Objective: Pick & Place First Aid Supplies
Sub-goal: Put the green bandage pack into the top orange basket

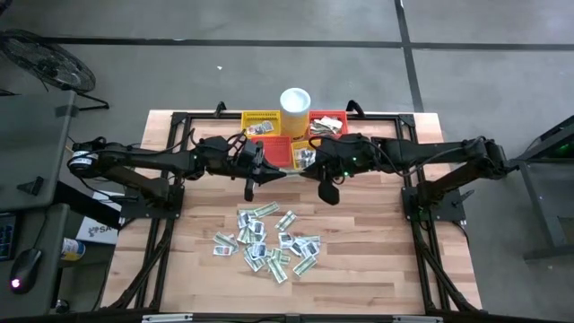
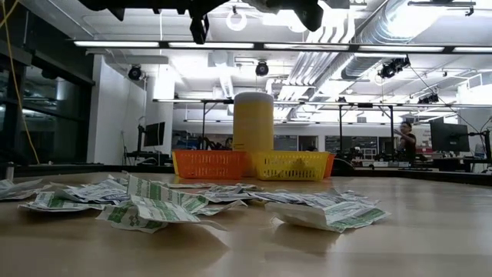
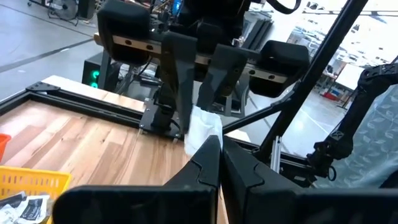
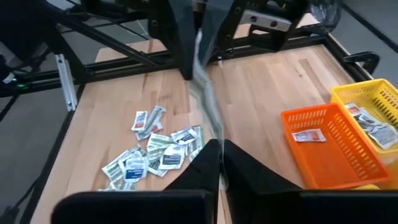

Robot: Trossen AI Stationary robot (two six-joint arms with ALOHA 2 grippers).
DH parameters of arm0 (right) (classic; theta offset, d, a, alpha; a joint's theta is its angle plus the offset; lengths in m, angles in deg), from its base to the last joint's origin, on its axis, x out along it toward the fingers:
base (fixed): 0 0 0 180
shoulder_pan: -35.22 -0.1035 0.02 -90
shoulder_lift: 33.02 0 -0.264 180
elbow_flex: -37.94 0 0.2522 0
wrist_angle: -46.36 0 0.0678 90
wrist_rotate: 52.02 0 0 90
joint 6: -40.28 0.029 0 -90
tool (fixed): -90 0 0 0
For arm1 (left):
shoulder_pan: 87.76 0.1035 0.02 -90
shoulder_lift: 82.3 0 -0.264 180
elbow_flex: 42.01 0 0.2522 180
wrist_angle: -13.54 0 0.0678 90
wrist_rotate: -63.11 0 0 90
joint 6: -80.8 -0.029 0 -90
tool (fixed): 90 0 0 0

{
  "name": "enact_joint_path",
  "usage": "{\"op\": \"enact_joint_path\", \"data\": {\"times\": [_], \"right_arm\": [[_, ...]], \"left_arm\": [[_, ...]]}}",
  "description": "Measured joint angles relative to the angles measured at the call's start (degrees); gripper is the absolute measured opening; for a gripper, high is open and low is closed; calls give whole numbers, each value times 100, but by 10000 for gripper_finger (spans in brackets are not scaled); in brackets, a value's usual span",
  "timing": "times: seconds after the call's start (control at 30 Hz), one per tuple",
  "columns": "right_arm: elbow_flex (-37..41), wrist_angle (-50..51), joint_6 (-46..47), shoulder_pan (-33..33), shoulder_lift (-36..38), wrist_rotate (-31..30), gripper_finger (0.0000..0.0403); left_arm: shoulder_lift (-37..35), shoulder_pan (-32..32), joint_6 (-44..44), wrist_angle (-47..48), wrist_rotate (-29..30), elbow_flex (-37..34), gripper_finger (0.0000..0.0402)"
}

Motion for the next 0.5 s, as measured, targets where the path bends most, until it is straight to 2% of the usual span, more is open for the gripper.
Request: {"op": "enact_joint_path", "data": {"times": [0.3,0.5], "right_arm": [[0,131,123,127,0,85,1],[0,663,177,493,0,31,1]], "left_arm": [[0,2,-8,-1,349,-2,22],[-94,2,-148,195,908,-5,93]]}}
